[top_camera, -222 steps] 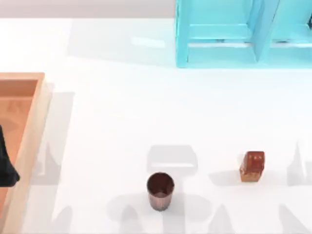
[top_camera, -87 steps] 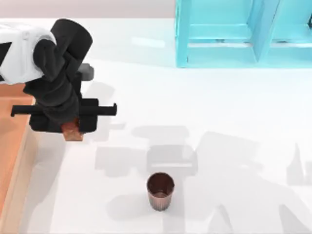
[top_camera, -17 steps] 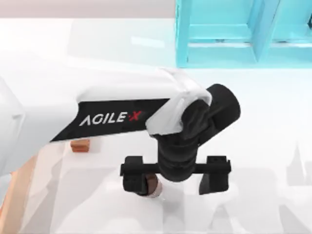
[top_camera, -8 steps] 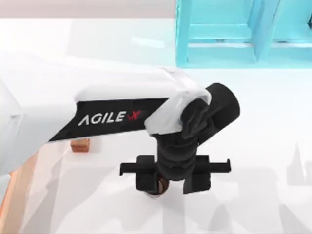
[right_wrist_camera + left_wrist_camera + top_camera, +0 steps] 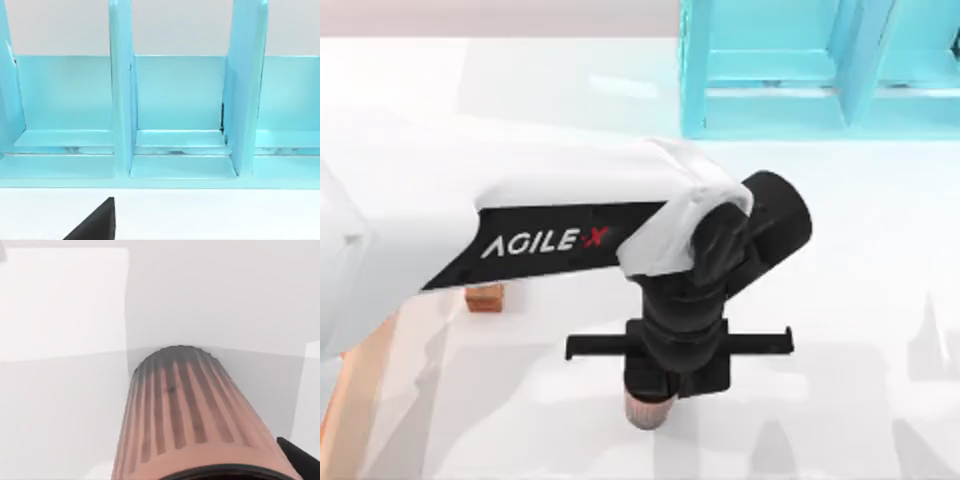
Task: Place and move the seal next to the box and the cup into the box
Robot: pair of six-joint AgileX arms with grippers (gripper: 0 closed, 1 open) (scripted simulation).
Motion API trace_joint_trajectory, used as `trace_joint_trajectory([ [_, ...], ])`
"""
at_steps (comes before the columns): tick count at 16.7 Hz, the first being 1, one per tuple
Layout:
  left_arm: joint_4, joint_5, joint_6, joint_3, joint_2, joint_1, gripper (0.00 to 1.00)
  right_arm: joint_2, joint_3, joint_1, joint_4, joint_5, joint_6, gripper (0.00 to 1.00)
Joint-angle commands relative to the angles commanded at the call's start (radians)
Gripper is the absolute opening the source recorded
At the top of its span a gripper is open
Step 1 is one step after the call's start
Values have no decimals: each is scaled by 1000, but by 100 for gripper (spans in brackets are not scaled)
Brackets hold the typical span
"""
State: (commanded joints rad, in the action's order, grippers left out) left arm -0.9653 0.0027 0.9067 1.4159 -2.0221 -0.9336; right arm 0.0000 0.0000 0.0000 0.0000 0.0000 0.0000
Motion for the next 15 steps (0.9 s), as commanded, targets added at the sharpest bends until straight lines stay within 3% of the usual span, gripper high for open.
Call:
trace_joint_trajectory([
  [6,-16,-1,-13,-2,21,15,0,0,0,0,0,0,0,100],
  [15,-298,-2,-195,-41,345,202,0,0,0,0,0,0,0,100],
])
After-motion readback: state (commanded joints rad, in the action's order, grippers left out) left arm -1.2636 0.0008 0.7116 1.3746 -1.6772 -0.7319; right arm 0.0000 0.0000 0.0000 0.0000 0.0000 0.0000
